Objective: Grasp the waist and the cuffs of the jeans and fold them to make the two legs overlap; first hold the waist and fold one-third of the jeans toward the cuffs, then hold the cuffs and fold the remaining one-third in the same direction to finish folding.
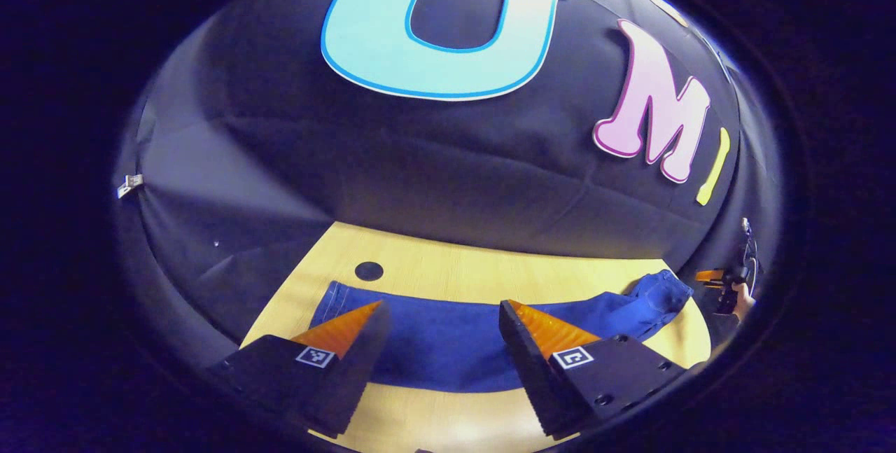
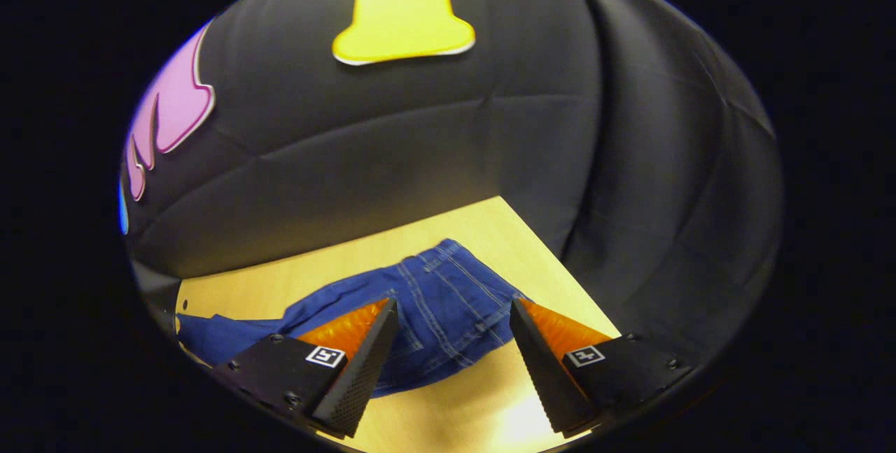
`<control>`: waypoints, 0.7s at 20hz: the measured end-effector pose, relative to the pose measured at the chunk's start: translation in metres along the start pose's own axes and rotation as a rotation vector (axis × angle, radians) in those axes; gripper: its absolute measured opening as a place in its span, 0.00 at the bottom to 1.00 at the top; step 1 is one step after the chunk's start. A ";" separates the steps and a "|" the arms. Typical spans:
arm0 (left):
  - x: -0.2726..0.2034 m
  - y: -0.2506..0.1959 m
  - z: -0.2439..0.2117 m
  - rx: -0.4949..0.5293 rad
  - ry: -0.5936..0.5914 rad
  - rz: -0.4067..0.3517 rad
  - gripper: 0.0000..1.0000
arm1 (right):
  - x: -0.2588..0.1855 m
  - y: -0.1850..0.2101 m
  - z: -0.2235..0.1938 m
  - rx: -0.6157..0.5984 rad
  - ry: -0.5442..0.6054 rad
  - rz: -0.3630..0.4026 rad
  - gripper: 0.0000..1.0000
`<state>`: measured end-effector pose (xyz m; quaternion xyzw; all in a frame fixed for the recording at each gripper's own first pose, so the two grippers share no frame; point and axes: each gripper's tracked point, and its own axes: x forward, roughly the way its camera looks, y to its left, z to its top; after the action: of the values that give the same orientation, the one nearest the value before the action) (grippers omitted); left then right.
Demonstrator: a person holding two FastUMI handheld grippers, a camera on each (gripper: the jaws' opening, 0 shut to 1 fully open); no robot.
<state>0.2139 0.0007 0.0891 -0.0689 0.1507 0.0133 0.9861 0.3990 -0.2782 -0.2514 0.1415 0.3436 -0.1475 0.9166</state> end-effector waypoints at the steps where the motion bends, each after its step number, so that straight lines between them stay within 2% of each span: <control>1: -0.009 -0.006 -0.001 0.018 -0.017 0.005 0.97 | 0.002 -0.007 -0.005 0.027 0.012 -0.038 0.98; 4: -0.032 -0.028 -0.001 0.045 -0.043 0.017 0.96 | 0.013 -0.017 -0.007 0.135 0.002 -0.099 0.98; 8: -0.037 -0.055 -0.008 0.075 -0.008 -0.042 0.97 | 0.025 -0.024 -0.014 0.180 0.012 -0.139 0.98; 9: -0.035 -0.058 -0.009 0.088 -0.001 -0.044 0.92 | 0.028 -0.022 -0.020 0.194 0.036 -0.134 0.98; 11: -0.031 -0.069 -0.009 0.092 0.005 -0.062 0.97 | 0.025 -0.016 -0.030 0.217 0.093 -0.105 0.98; 12: -0.028 -0.073 -0.011 0.093 0.007 -0.069 0.97 | 0.021 -0.020 -0.012 0.200 0.021 -0.116 0.92; 13: -0.027 -0.076 -0.012 0.094 0.009 -0.071 0.97 | 0.027 -0.016 -0.020 0.188 0.031 -0.110 1.00; 14: -0.026 -0.080 -0.014 0.091 0.012 -0.075 0.96 | 0.025 -0.015 -0.019 0.175 0.023 -0.098 0.97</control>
<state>0.1889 -0.0803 0.0945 -0.0297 0.1542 -0.0308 0.9871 0.4001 -0.2892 -0.2840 0.2055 0.3464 -0.2199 0.8885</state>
